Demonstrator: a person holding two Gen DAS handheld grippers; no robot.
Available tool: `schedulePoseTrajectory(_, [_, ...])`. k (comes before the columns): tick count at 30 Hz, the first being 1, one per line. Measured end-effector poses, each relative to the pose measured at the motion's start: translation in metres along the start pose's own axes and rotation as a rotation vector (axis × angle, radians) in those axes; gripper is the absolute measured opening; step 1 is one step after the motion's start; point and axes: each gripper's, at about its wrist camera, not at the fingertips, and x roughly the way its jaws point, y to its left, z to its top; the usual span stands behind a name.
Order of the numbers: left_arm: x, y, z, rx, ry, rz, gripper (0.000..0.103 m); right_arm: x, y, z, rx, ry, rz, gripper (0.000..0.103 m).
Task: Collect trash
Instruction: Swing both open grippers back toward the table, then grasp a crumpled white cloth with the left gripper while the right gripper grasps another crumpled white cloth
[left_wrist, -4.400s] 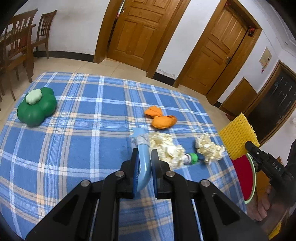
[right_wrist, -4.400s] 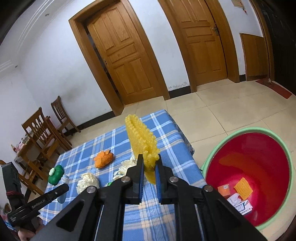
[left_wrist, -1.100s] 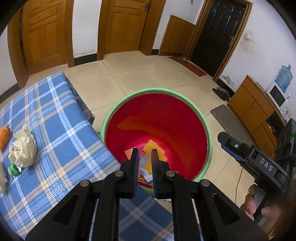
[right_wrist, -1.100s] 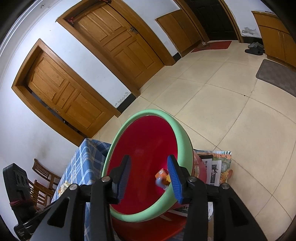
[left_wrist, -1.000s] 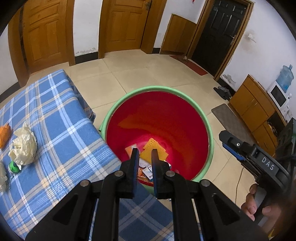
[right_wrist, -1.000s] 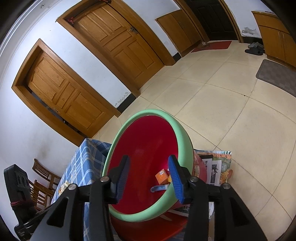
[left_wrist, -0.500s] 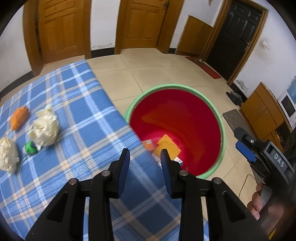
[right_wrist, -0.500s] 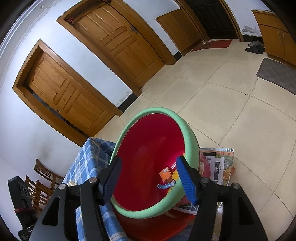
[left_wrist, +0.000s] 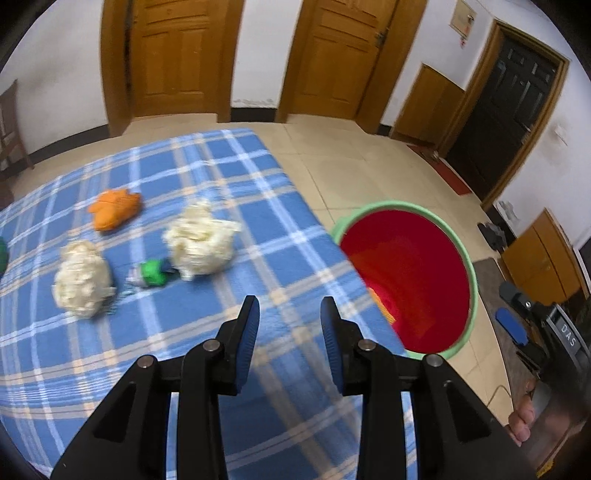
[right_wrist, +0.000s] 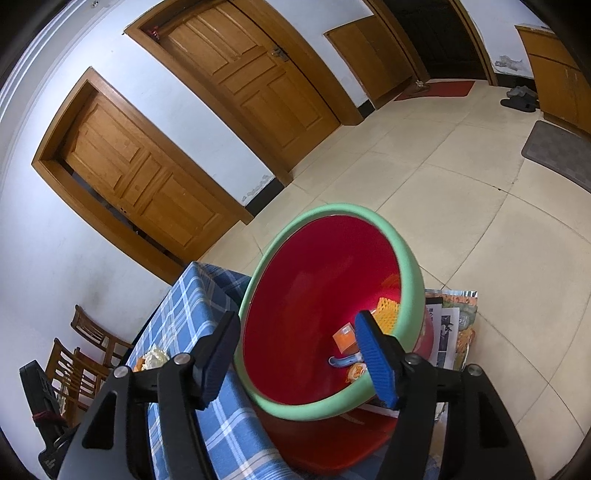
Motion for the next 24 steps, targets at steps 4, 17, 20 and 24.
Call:
schedulePoseTrajectory(4, [-0.008,0.022,0.001,-0.042,-0.020,0.031,0.034,-0.001,0.006,-0.001,-0.015,0.006,-0.001,0.068])
schedulePoseTrajectory(17, [-0.020,0.088,0.011,-0.133,-0.082,0.147,0.039,0.006,0.026,-0.011,-0.052,0.044,-0.023,0.068])
schedulePoseTrajectory(20, [-0.016,0.103,0.015,-0.145,-0.080,0.182,0.040,0.008,0.029,-0.013,-0.059,0.051,-0.030,0.068])
schedulePoseTrajectory(24, [-0.007,0.123,0.018,-0.161,-0.077,0.219,0.040,0.009,0.035,-0.017,-0.073,0.061,-0.043,0.068])
